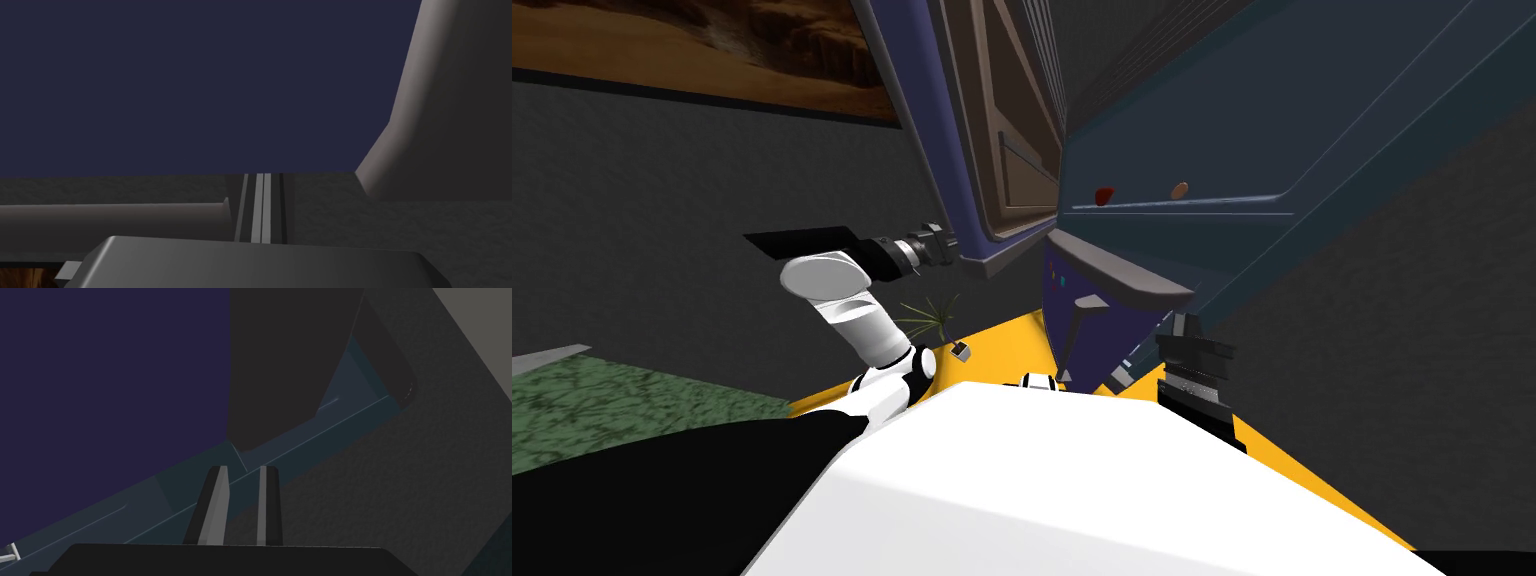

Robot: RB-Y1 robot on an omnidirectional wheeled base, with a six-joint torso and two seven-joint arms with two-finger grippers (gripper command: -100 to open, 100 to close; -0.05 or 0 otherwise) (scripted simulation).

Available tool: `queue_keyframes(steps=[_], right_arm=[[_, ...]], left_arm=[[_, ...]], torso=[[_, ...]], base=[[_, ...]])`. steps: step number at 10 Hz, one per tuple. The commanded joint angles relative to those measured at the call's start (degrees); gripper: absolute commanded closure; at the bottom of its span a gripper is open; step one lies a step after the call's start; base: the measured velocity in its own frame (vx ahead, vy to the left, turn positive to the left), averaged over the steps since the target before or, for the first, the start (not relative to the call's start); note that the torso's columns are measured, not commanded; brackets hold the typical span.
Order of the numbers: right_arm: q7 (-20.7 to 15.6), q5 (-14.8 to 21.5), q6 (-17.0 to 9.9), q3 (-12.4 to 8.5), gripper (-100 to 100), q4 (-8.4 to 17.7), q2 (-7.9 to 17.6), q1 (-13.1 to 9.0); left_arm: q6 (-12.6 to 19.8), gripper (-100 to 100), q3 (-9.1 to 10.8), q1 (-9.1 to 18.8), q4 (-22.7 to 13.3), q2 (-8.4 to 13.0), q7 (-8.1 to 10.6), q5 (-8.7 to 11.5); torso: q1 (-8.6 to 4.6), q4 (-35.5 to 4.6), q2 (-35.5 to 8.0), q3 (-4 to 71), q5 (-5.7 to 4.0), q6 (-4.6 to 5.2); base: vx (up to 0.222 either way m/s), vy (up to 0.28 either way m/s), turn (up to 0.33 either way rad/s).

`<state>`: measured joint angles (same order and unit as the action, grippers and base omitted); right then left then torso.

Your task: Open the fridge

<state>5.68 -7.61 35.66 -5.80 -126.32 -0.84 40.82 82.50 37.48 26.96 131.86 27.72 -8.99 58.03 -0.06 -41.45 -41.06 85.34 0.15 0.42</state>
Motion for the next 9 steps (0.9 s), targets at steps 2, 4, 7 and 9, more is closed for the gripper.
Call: queue_keyframes(steps=[2, 4, 7, 9], right_arm=[[0.00, 0.00, 0.00, 0.00, 0, 0.00, 0.00, 0.00], [0.00, 0.00, 0.00, -0.01, 0, 0.00, 0.02, -0.01], [0.00, 0.00, 0.00, 0.00, 0, 0.00, 0.00, 0.01], [0.00, 0.00, 0.00, 0.00, 0, 0.00, 0.00, 0.01]], left_arm=[[0.57, 100, 1.94, -1.29, -5.04, 3.04, -2.97, 3.00], [0.57, 100, 1.94, -1.29, -8.18, 6.82, -5.69, 5.58], [0.57, 100, 1.94, -1.29, -12.87, 7.02, -8.25, 5.58], [0.57, 100, 1.94, -1.29, -15.67, 7.02, -8.25, 5.58]], torso=[[0.07, 0.06, 0.14, 0.10, 0.04, -0.01], [-0.01, 0.12, 0.37, 0.30, -0.05, 0.26], [-0.27, 0.20, 0.33, 0.22, -0.02, 0.17], [-0.01, 0.33, 0.49, 0.31, 0.13, 0.22]], base=[[-0.006, 0.032, -0.135], [-0.011, 0.088, -0.236], [0.004, 0.002, 0.017], [0.001, -0.008, 0.001]])
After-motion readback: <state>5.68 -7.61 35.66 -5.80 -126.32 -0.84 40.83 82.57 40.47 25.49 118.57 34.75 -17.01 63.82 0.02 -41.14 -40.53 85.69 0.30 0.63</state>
